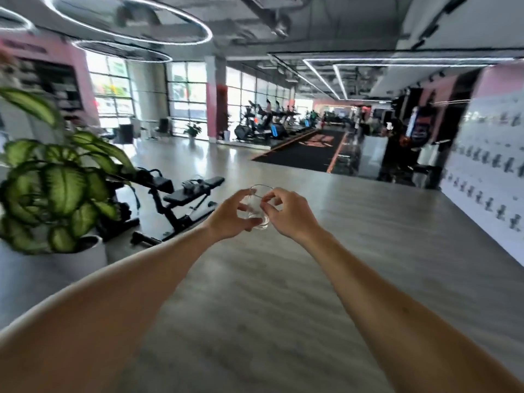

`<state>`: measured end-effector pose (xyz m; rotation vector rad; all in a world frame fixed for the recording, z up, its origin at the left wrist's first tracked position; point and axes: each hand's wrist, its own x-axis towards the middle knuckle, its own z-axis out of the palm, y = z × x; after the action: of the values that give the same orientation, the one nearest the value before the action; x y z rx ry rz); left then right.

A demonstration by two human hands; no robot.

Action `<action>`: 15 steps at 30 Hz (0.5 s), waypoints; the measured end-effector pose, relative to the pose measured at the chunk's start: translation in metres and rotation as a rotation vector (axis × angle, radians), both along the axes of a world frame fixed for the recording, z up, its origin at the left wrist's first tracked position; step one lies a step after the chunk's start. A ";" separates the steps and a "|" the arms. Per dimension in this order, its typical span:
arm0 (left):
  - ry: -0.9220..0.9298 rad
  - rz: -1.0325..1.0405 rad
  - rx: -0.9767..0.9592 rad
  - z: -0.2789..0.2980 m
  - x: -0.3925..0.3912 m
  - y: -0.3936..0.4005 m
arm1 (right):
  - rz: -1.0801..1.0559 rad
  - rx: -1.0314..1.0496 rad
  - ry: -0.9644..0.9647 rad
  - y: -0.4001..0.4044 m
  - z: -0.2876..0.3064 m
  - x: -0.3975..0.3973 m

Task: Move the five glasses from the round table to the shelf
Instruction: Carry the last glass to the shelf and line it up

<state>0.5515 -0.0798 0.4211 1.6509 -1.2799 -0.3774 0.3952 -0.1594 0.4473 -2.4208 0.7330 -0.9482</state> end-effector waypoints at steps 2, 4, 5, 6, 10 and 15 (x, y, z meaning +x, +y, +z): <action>0.004 0.061 -0.025 0.006 0.039 0.007 | 0.070 -0.018 -0.012 -0.002 0.011 0.045; -0.020 0.128 -0.035 0.014 0.076 0.014 | 0.139 -0.033 -0.018 -0.005 0.021 0.089; -0.025 0.165 -0.033 0.018 0.094 0.017 | 0.171 -0.042 -0.014 -0.007 0.025 0.111; -0.013 0.201 -0.034 0.023 0.116 0.020 | 0.209 -0.049 -0.012 -0.009 0.030 0.136; -0.003 0.321 -0.031 0.044 0.188 0.031 | 0.335 -0.056 -0.010 -0.020 0.048 0.226; -0.009 0.445 -0.028 0.059 0.267 0.039 | 0.479 -0.087 0.000 -0.029 0.065 0.325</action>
<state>0.8185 -0.0406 0.4798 1.8540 -0.8836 -0.0801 0.7204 -0.1885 0.5120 -2.5005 0.0943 -0.7928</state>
